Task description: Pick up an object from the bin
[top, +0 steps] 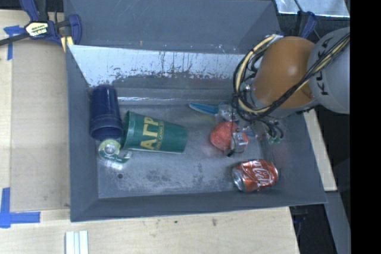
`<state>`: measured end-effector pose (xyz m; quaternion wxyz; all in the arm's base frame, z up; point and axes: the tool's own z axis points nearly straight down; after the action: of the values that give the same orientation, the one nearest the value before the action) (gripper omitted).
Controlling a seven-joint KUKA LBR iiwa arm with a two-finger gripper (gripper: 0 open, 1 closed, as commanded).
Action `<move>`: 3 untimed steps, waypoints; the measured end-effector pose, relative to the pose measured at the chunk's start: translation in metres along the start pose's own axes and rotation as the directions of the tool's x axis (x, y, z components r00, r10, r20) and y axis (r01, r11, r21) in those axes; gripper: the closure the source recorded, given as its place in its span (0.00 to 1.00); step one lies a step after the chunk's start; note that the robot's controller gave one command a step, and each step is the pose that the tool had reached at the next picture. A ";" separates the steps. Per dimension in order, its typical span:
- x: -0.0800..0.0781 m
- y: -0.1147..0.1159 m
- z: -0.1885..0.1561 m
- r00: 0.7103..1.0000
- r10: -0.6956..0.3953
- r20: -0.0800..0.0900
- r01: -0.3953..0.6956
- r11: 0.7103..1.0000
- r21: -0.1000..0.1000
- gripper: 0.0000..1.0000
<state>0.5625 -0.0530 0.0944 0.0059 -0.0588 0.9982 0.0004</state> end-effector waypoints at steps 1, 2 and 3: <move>0.000 0.000 0.000 1.000 0.000 0.000 0.000 1.000 0.000 1.00; 0.000 0.000 0.000 1.000 0.000 0.000 0.000 1.000 0.000 1.00; 0.000 0.000 0.000 1.000 0.000 0.000 0.000 1.000 0.000 1.00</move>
Offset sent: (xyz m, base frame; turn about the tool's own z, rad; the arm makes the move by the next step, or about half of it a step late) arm 0.0000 0.0000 0.0000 0.0000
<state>0.5625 -0.0530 0.0944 0.0060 -0.0590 0.9982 0.0003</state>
